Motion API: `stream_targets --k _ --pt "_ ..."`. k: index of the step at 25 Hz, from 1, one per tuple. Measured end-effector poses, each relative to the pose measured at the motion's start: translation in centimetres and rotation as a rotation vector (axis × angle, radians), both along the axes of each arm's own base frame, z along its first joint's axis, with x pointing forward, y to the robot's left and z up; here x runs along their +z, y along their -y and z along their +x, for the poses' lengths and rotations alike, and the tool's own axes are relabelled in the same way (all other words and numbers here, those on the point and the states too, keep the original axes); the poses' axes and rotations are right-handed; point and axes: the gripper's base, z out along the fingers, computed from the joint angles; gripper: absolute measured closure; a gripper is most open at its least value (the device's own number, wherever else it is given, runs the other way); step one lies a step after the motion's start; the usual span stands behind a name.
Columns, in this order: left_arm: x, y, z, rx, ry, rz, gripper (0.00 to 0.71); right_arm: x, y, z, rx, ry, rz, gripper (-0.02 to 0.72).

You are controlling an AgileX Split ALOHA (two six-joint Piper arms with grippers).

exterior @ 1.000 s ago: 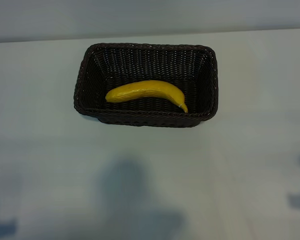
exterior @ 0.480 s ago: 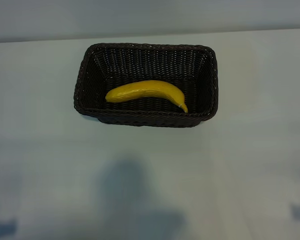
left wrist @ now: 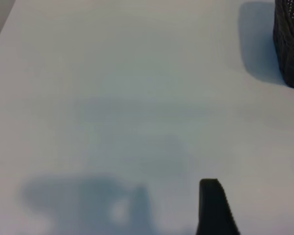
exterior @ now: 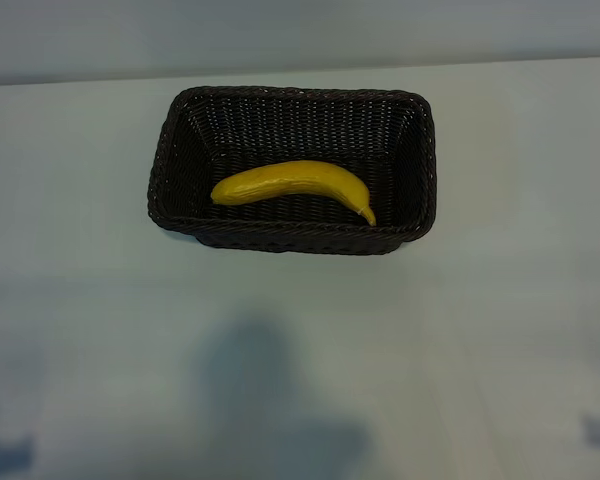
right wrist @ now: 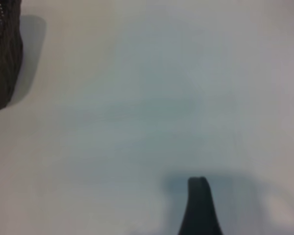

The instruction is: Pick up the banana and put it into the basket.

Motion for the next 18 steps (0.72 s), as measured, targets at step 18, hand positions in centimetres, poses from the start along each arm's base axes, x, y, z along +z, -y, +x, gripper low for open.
stream_targets --k 18 --pt "0.0 0.0 0.0 0.0 0.0 0.0 0.262 0.0 0.04 0.0 -0.007 0.0 0.003 0.185"
